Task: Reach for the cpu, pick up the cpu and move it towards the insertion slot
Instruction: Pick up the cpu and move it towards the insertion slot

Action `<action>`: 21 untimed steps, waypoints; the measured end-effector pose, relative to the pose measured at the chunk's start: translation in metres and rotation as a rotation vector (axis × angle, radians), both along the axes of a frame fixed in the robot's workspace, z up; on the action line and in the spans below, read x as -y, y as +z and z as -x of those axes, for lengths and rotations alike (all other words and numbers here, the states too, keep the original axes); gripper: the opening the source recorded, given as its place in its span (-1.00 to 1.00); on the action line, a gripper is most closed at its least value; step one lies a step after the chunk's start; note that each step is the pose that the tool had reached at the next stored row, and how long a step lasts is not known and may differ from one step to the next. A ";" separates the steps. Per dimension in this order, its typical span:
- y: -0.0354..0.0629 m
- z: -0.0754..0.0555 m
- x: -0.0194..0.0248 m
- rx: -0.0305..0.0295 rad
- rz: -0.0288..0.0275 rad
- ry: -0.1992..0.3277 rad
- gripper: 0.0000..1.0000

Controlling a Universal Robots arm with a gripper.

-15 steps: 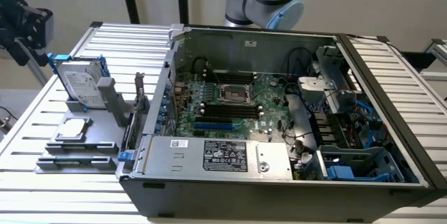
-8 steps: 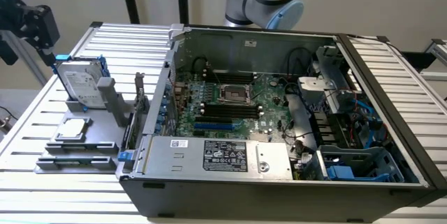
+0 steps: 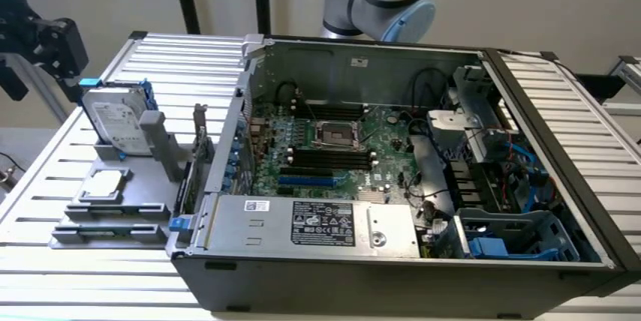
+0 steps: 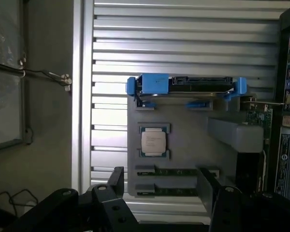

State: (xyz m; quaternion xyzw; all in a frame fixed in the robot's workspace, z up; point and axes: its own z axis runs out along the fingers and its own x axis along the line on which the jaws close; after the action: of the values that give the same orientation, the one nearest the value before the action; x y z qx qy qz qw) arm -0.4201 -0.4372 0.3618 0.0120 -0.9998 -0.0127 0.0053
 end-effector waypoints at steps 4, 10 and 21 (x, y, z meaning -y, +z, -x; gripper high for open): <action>-0.0072 0.002 0.0001 -0.0001 0.0000 0.001 0.43; -0.0182 0.004 0.0000 -0.0001 0.0000 0.004 0.43; -0.0382 0.006 0.0000 0.0000 0.0000 0.005 0.43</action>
State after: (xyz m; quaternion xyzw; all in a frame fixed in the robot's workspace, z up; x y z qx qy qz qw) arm -0.4264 -0.4372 0.3235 0.0147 -0.9998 -0.0127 0.0053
